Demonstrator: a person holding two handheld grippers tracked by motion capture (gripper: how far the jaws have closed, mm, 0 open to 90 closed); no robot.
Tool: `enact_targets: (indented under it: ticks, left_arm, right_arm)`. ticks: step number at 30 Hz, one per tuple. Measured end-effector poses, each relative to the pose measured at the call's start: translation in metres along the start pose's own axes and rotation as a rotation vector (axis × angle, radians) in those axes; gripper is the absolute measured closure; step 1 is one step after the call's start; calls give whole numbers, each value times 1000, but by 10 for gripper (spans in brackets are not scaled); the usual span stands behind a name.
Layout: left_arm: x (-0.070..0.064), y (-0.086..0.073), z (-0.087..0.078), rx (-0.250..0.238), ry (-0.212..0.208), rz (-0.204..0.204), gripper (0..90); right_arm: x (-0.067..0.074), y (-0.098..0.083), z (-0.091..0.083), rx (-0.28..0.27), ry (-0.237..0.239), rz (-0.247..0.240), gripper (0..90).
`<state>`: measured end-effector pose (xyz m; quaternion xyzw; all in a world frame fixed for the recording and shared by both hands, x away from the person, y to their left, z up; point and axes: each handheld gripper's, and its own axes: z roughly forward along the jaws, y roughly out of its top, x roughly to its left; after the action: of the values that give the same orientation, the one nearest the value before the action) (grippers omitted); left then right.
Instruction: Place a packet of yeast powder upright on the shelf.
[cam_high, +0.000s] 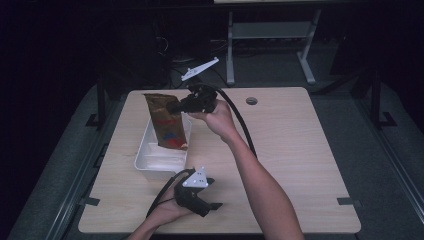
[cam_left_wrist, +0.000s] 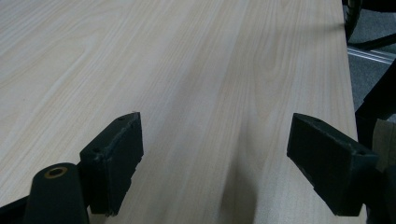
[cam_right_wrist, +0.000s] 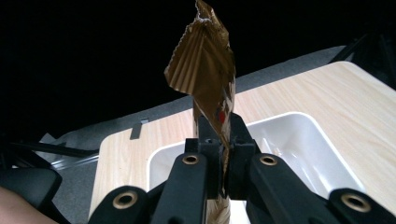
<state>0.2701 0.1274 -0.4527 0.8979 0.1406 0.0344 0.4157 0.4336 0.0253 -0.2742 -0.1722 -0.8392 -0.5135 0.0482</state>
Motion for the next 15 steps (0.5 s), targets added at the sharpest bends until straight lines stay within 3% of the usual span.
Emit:
enact_targets:
  ticks: [15]
  left_arm:
    - [-1,-1,1,1,-4,-1,179]
  right_arm:
    - [3,-7,35,32,70,-2,871]
